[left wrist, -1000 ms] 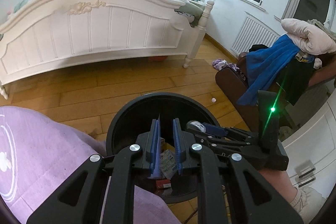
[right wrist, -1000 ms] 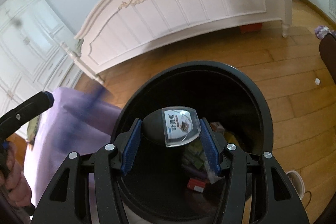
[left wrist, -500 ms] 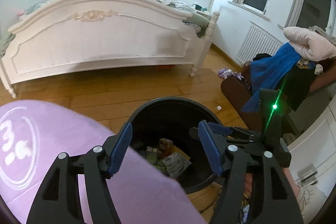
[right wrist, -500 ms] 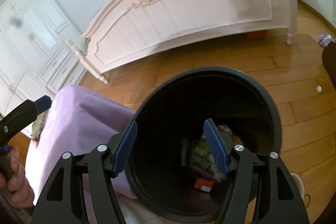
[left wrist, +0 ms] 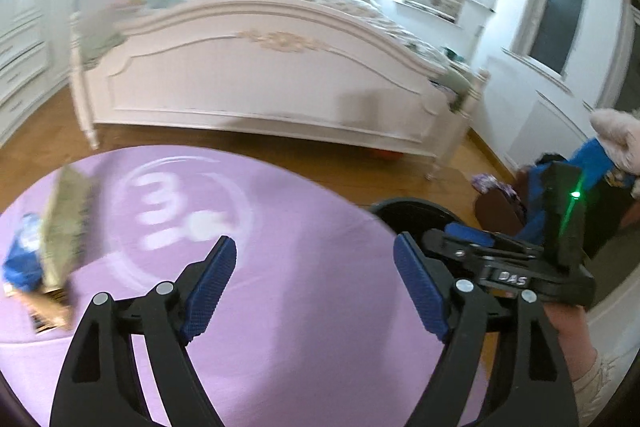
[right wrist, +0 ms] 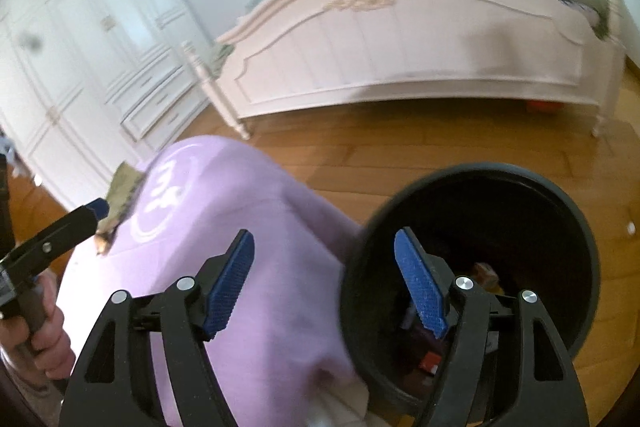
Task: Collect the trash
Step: 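Grasp the blue tissue pack with the left tool while the right tool grasps the tan snack bag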
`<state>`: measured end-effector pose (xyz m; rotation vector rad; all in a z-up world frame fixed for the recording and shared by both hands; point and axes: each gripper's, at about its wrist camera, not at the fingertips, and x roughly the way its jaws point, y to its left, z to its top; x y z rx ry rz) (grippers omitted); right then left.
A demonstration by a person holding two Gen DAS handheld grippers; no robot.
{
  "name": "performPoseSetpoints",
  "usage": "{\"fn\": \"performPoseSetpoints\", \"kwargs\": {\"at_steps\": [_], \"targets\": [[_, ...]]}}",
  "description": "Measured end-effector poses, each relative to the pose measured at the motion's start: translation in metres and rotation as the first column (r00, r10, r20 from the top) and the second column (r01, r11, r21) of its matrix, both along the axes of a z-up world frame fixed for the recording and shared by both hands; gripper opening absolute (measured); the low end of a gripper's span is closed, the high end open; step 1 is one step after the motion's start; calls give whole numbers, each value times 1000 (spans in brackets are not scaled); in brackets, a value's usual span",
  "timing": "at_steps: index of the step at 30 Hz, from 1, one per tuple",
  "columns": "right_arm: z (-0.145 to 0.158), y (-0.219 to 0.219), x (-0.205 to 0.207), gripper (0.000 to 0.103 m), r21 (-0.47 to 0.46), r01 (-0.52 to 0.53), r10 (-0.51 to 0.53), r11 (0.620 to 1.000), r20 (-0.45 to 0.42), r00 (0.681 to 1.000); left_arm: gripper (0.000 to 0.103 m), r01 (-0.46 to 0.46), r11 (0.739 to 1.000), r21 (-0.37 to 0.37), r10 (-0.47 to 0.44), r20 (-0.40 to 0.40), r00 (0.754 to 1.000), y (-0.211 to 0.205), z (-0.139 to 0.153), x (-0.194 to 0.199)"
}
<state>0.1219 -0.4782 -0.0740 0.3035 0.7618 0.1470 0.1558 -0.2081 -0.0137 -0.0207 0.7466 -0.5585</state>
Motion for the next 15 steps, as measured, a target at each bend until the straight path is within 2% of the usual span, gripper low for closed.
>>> {"fn": "performPoseSetpoints", "kwargs": {"at_steps": [8,15], "targets": [[22,79,27,73,-54,-150,151,987,8,989,81,-176,984,18,176,2,984,88,-1,10],[33,150,48,73,-93,-271,273,958,0,962,81,-254,965,60,255,6,967,149,-6,16]]}}
